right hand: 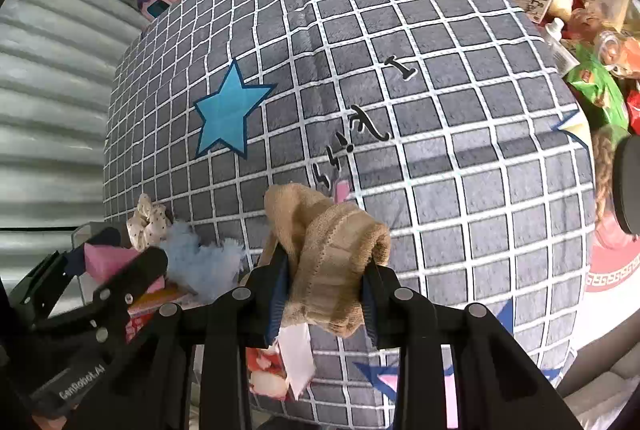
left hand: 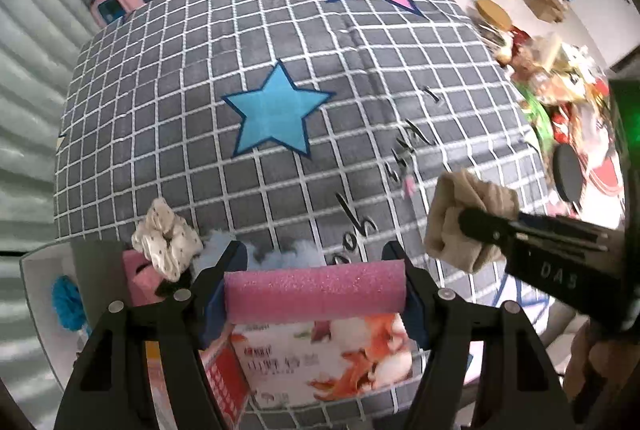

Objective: Organize soft objects
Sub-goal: 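Carry the pink foam tube and beige knitted piece over the white box, then open the right tool to drop the beige piece while the left tool drops the pink tube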

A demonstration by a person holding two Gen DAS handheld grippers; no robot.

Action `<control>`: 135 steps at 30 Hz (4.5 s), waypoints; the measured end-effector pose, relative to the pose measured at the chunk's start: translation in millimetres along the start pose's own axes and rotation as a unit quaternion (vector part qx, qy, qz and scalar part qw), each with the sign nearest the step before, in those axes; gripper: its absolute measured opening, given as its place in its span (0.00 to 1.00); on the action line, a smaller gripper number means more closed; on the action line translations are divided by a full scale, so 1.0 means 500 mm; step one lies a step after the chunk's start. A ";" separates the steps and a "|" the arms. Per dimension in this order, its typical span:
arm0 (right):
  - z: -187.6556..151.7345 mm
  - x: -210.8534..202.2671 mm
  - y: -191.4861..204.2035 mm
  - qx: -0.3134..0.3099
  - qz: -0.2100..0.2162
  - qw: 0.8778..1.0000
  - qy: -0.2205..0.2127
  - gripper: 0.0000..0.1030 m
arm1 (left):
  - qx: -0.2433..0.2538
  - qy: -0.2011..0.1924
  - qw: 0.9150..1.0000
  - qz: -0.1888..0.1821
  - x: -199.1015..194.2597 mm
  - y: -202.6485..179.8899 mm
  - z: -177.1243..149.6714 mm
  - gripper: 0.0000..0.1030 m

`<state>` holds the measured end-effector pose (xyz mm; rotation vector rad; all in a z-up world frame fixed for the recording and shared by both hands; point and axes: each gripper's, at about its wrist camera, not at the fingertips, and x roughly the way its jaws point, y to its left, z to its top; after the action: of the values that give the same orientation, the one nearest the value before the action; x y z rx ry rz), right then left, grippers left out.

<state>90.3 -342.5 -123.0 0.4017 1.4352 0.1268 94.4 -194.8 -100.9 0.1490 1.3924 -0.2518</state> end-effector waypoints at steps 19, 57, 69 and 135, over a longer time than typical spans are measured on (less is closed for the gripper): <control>-0.210 -0.060 0.068 -0.007 -0.015 1.000 0.002 0.33 | 0.091 -0.022 0.993 -0.068 -0.127 0.029 -0.228 0.71; -0.408 -0.016 0.618 -0.300 0.050 0.952 0.032 0.33 | -0.230 -0.124 0.963 0.059 -0.269 0.537 -0.540 0.71; -0.427 0.047 0.762 -0.352 0.050 0.933 0.055 0.33 | -0.278 -0.092 0.953 0.071 -0.208 0.594 -0.602 0.71; -0.362 0.137 0.811 -0.354 -0.004 0.931 0.091 0.33 | -0.256 -0.023 0.965 0.048 -0.093 0.606 -0.530 0.71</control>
<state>-14.8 90.3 -62.8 -0.2179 1.4642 0.6678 -85.6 167.7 -114.9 -0.2168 1.3568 0.1869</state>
